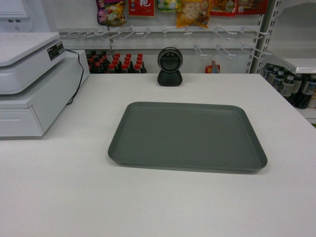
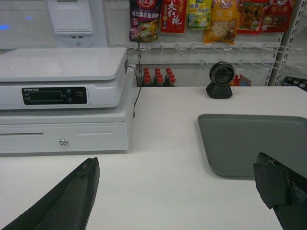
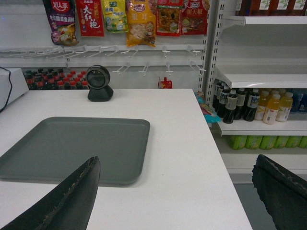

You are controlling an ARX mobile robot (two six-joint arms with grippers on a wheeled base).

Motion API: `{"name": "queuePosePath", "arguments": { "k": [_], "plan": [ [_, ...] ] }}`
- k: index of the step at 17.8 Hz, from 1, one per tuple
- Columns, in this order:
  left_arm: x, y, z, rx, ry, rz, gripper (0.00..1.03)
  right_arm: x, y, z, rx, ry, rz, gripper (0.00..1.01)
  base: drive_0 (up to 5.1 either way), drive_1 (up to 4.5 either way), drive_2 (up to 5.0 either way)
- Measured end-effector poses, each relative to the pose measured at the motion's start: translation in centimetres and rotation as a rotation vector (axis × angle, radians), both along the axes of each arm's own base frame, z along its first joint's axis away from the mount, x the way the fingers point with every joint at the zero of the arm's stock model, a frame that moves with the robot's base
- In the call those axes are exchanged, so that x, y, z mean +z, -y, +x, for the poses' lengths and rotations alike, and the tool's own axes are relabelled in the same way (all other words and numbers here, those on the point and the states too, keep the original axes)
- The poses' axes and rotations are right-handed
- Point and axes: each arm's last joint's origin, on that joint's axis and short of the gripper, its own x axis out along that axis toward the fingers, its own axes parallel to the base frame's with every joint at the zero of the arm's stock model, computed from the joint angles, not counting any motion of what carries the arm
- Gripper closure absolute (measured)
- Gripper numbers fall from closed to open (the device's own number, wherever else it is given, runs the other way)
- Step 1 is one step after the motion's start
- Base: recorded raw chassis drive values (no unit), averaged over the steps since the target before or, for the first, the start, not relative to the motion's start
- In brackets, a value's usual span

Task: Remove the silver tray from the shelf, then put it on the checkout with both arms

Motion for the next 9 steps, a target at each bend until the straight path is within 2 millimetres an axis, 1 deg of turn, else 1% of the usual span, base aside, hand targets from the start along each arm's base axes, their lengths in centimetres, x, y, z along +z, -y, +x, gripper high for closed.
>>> {"name": "queuePosePath", "arguments": {
  "k": [9],
  "plan": [
    [0.00, 0.00, 0.00, 0.000, 0.000, 0.000, 0.05, 0.00, 0.00, 0.00, 0.000, 0.000, 0.000, 0.03, 0.0, 0.00, 0.0]
  ]
}}
